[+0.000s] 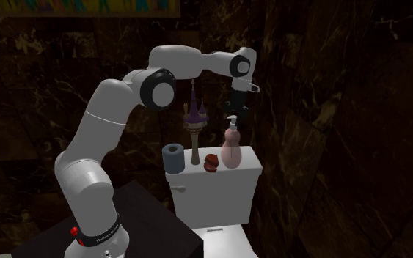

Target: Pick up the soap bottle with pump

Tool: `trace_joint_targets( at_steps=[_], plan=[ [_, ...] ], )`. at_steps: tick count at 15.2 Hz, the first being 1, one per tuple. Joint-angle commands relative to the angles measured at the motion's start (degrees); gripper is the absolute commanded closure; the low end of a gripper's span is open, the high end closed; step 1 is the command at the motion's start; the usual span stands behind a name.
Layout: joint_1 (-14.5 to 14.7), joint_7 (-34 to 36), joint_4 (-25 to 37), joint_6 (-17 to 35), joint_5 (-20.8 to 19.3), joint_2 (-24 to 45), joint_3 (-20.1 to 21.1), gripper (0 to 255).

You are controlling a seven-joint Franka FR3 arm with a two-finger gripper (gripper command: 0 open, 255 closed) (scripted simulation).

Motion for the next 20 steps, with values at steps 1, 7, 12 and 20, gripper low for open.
trace_joint_targets(
  at_steps=[1, 7, 12, 20],
  plan=[
    [0.0, 0.0, 0.0, 0.0, 0.0, 0.0, 0.0, 255],
    [0.0, 0.1, 2.7, -2.5, 0.0, 0.3, 0.0, 255],
    [-0.2, 0.1, 8.7, -7.2, 0.1, 1.5, 0.1, 255],
    [-0.9, 0.2, 21.8, -15.9, 0.4, 6.0, 0.2, 255]
  ],
)
